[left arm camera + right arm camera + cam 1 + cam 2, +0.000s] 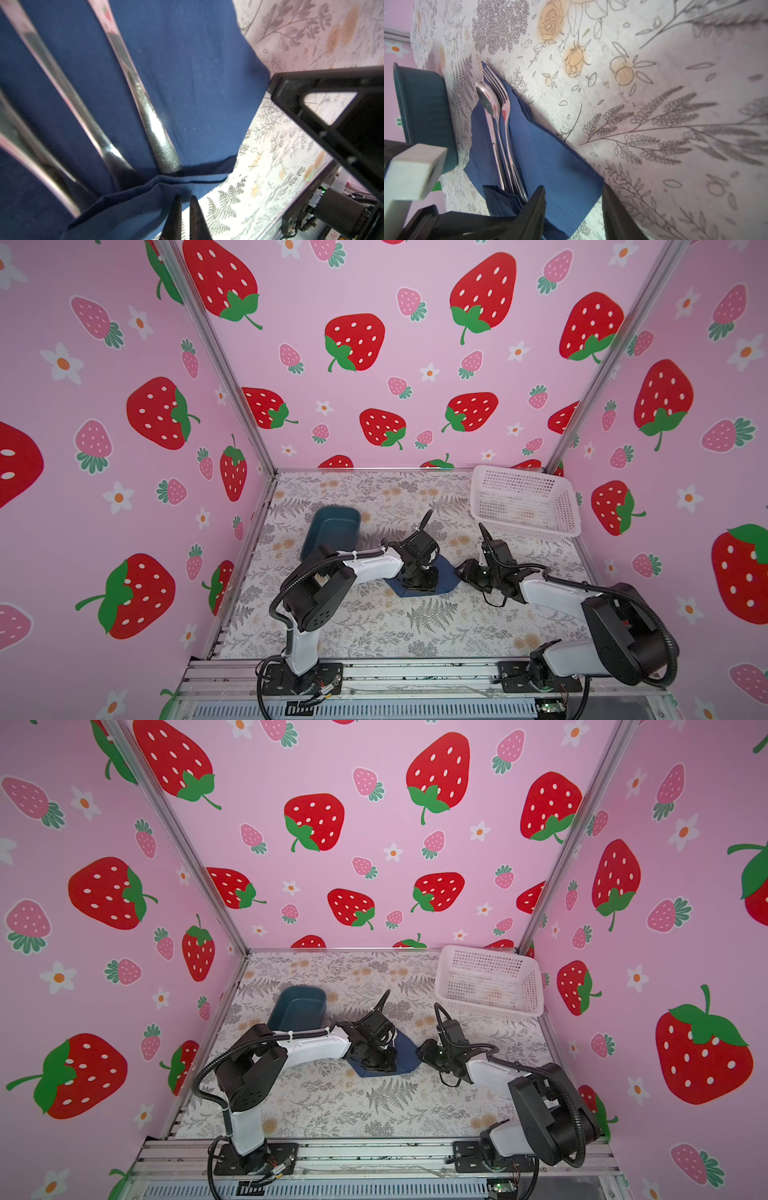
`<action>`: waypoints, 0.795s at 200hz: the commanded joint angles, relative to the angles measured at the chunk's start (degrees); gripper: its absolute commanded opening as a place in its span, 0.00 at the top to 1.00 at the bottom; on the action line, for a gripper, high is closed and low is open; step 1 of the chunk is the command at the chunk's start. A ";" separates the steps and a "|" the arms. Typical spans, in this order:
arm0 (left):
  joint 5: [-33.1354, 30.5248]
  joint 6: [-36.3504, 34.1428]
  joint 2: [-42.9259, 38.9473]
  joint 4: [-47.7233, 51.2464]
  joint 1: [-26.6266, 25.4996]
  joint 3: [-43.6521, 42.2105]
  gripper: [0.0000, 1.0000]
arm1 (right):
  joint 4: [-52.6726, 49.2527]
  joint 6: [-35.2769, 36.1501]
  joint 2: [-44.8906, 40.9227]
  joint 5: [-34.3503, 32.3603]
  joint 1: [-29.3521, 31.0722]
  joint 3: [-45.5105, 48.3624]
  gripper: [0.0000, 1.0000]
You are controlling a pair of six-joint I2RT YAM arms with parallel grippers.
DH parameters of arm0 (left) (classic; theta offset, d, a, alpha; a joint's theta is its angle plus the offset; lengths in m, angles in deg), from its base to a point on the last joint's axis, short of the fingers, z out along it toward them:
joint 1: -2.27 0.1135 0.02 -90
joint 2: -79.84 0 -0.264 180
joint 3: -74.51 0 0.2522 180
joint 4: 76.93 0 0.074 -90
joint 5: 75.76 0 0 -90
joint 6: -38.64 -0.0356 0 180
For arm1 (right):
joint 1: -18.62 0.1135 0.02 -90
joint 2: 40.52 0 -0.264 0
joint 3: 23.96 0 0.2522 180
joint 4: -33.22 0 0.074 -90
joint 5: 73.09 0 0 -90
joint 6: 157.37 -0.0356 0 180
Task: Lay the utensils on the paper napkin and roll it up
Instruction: 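Push the napkin side edge over the utensils with the right gripper while left holds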
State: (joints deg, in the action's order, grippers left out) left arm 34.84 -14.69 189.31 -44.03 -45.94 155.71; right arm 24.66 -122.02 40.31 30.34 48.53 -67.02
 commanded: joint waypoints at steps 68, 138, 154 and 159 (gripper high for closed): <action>-0.27 -0.54 0.88 1.34 -0.23 1.76 0.88 | 8.46 -0.65 4.60 11.38 0.15 4.78 0.53; -0.39 -0.45 0.53 1.45 -0.22 1.73 0.88 | 12.19 2.61 5.29 15.74 0.59 5.00 0.52; -0.08 -0.90 0.31 1.75 -0.25 1.73 0.88 | 14.69 2.88 5.87 17.66 0.50 4.84 0.52; -0.09 -1.13 0.27 1.85 -0.15 1.76 0.88 | 15.45 2.66 5.97 17.76 0.49 4.80 0.52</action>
State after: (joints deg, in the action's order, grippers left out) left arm 34.80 -15.02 189.31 -43.64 -45.96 155.71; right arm 40.59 -121.12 44.49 46.25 48.86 -61.95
